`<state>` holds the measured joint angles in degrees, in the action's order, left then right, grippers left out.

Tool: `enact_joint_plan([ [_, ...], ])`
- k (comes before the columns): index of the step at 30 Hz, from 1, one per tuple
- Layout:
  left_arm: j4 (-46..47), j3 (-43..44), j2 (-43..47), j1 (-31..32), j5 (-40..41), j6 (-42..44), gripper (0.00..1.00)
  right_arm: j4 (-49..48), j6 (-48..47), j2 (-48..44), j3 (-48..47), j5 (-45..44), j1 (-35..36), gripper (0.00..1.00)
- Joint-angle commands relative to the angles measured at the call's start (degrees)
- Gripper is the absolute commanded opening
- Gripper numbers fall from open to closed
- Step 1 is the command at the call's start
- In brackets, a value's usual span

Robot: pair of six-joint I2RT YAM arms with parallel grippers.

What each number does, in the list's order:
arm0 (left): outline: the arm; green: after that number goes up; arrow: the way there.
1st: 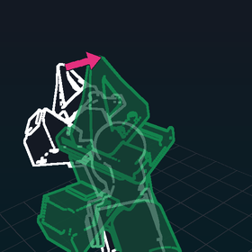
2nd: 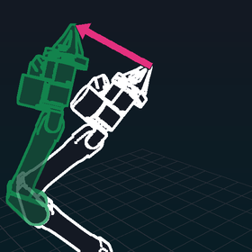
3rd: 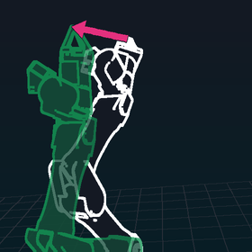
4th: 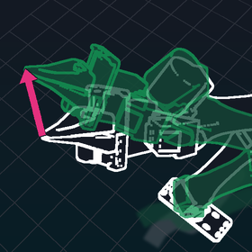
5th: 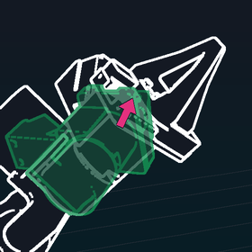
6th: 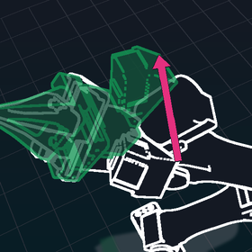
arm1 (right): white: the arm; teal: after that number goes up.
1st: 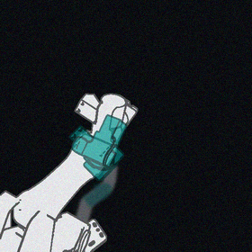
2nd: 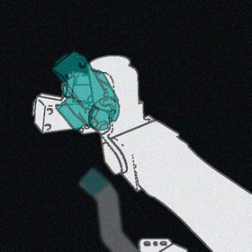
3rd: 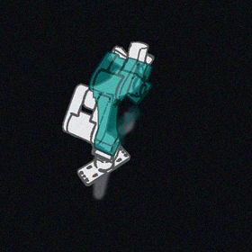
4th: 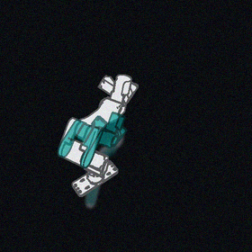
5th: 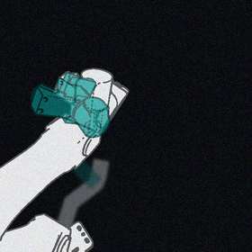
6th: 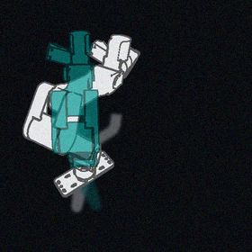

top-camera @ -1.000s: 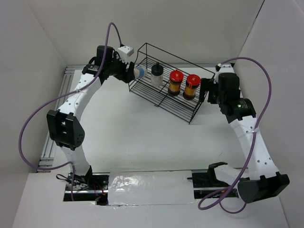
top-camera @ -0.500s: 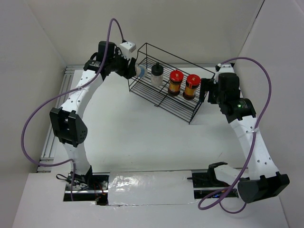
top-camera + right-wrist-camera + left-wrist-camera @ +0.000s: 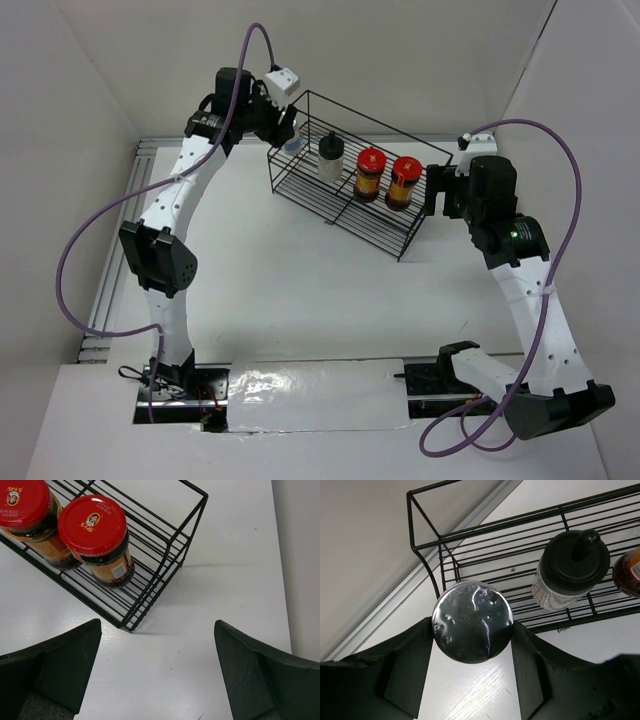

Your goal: Organize the condiment bottles

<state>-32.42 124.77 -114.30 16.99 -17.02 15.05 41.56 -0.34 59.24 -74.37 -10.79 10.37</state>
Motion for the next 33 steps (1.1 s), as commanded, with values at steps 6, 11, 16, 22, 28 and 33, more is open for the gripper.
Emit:
enact_joint_plan([
  [6,2.19,5.04,-2.76,0.32,-2.14,1.21,0.0,-2.19,-1.16,-1.67,-1.22,0.68,0.53,1.0],
  [11,-0.62,9.34,-5.4,0.23,-4.08,-0.98,0.0,-1.92,-1.07,-1.06,-1.57,1.03,0.53,1.0],
  [16,-0.89,9.61,-5.05,0.32,-4.87,-1.95,0.0,-1.83,-0.8,-1.5,-1.13,1.12,0.62,1.0],
  [22,-6.5,13.75,-6.02,0.32,-5.75,-2.13,0.0,-1.48,-0.54,-0.97,-1.39,1.21,0.62,1.0],
  [28,-6.95,11.72,-4.09,0.41,-6.1,-1.6,0.0,-2.01,-0.28,-0.53,-0.52,1.73,0.7,1.0],
  [33,-6.25,11.81,-6.46,0.41,-6.36,-2.83,0.0,-1.92,-0.36,0.17,-0.6,1.74,0.97,1.0],
])
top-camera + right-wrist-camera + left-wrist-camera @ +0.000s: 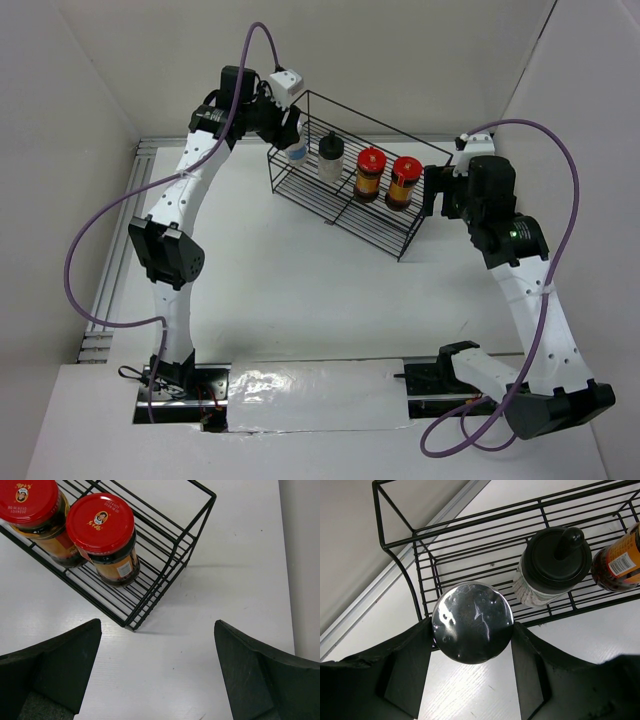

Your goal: Organize the condiment bottles

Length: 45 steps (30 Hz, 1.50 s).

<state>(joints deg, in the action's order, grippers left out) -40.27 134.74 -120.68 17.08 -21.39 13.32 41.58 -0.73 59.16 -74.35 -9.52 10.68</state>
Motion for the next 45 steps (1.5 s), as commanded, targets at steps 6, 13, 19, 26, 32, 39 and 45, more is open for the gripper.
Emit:
enact_joint_plan([
  [6,3.7,1.58,-2.63,0.32,-2.78,-2.16,0.24,-1.77,0.03,0.43,-0.54,0.2,0.66,1.0],
  [13,8.8,-1.58,-2.72,0.32,-2.87,-3.74,0.53,-1.07,0.03,1.49,-1.15,0.2,0.84,1.0],
  [19,11.18,-3.51,-2.98,0.32,-2.43,-3.74,0.59,-0.8,0.03,2.02,-1.77,-0.06,1.01,1.0],
  [26,11.97,-3.43,-4.03,0.15,-2.69,-4.18,0.68,-0.54,0.03,3.07,-2.47,-0.06,1.19,1.0],
  [32,10.83,-1.59,-4.56,-0.9,-4.19,-5.06,0.5,-0.36,0.12,2.98,-2.65,-0.24,1.54,1.0],
  [39,10.48,-2.2,-1.83,-1.52,-7.18,-4.97,0.68,-0.8,0.2,3.33,-2.21,-0.15,1.89,1.0],
  [45,10.83,-1.94,-4.56,-1.52,-7.7,-5.41,0.78,-0.45,0.29,3.69,-2.65,-0.32,2.59,1.0],
])
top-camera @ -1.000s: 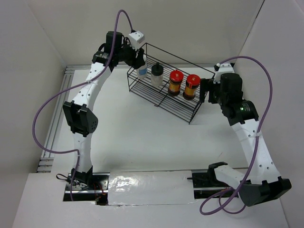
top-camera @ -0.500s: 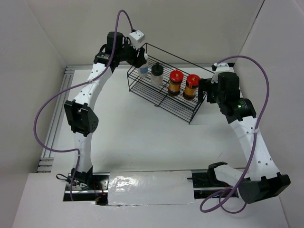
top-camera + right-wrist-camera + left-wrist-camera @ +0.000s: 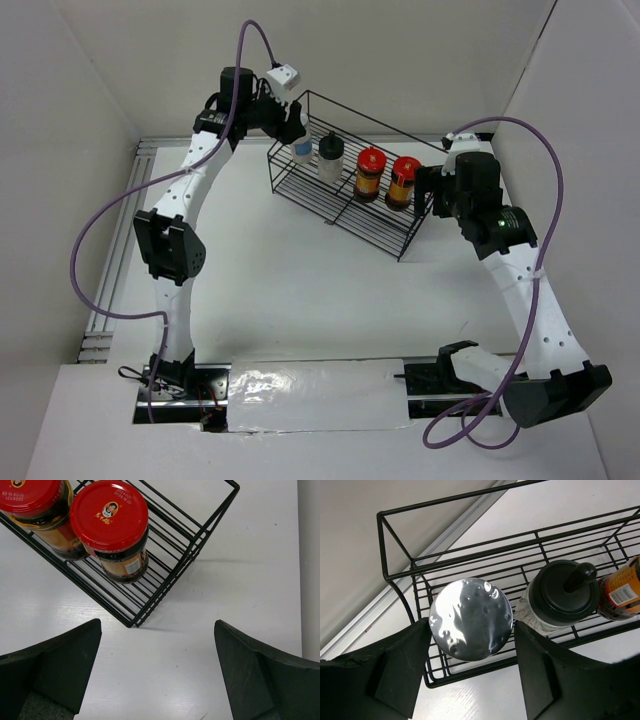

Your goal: Organize the condiment bottles

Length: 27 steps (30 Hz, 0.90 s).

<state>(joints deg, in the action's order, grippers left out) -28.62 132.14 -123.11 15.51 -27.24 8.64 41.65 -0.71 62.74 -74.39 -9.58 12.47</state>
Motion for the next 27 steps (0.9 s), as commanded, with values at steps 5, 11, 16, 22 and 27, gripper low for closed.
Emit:
enact_joint_plan([
  [5,0.67,0.93,-3.45,0.14,-1.59,-1.35,0.82,0.01,0.45,-0.25,-2.51,-0.96,1.06,1.0],
  [11,1.11,0.76,-3.37,0.05,-1.49,-1.09,0.87,0.1,0.53,0.45,-2.87,-0.96,1.33,1.0],
  [16,1.29,-0.83,-1.61,-0.21,-1.76,-1.17,0.89,-0.16,0.53,0.89,-2.87,-0.96,1.77,1.0],
  [22,-0.47,-2.14,2.78,-0.83,-3.16,-1.0,0.99,-0.51,0.53,0.54,-2.43,-1.05,2.21,1.0],
  [27,-2.22,-6.36,9.88,-1.09,-5.79,1.46,0.99,-2.1,0.53,-0.6,-1.9,-0.7,2.21,1.0],
])
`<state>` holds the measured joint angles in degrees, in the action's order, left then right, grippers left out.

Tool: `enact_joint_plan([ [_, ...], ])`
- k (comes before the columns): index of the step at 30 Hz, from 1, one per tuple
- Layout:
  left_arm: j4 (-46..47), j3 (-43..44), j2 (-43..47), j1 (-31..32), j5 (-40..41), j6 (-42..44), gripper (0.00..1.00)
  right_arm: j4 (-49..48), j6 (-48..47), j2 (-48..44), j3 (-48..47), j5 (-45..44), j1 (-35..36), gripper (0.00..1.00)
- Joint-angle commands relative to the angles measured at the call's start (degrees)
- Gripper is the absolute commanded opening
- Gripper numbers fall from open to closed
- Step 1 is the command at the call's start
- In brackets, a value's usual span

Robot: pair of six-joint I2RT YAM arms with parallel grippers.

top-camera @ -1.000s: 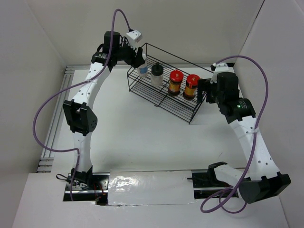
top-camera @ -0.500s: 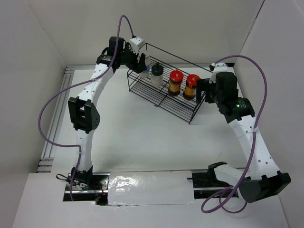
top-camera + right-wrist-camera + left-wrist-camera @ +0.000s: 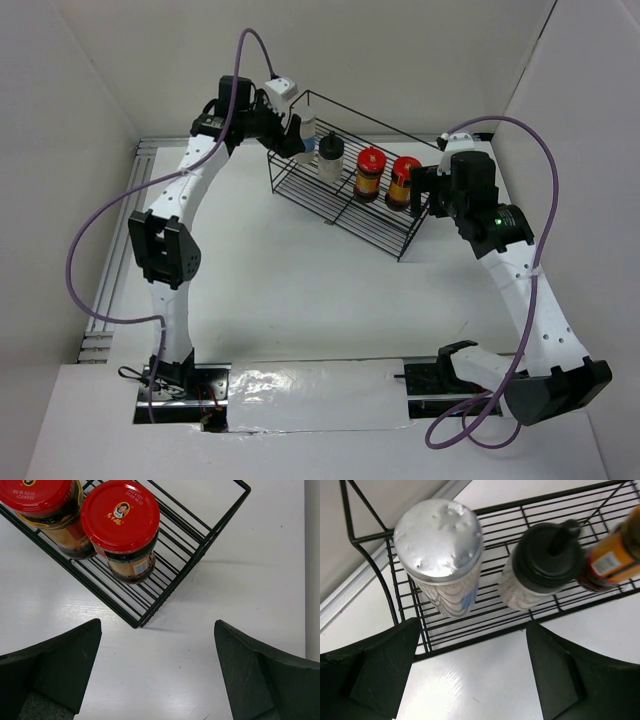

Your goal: Organize the condiment bottles

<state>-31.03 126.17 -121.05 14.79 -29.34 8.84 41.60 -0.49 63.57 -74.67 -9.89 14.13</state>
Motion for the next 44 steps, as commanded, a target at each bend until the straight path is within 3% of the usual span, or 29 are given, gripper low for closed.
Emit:
enact_joint_plan([
  [1,-0.52,-1.35,8.81,-0.37,-3.96,1.79,0.99,-2.23,0.32,-1.43,-2.05,-0.57,0.46,1.0],
  [6,-6.66,-6.89,17.59,-2.74,-9.92,0.83,0.99,0.84,5.22,0.58,-4.07,-5.12,0.11,1.0],
  [9,-8.95,-14.18,24.27,-8.0,-14.85,-0.49,0.99,4.53,8.31,0.94,-3.64,-7.59,-0.5,1.0],
  [12,-10.37,-22.61,30.77,-13.72,-14.0,0.65,0.99,4.63,10.77,-1.16,0.48,-6.81,-1.38,1.0],
  [18,-7.65,-47.72,43.87,-27.68,-13.37,2.41,0.99,6.38,19.73,-4.67,10.67,-8.65,-2.79,1.0],
  [22,-5.81,-61.0,49.41,-30.52,-8.39,2.59,0.99,7.0,27.11,-7.14,14.81,-9.36,-3.06,1.0],
  [28,-4.4,-65.52,50.83,-31.22,-10.46,0.92,0.99,10.95,32.56,-9.25,15.79,-13.57,-3.14,1.0],
  [44,-6.94,-62.01,50.3,-31.57,-15.13,-1.9,0.99,6.56,34.42,-22.08,18.95,-13.14,-3.14,1.0],
])
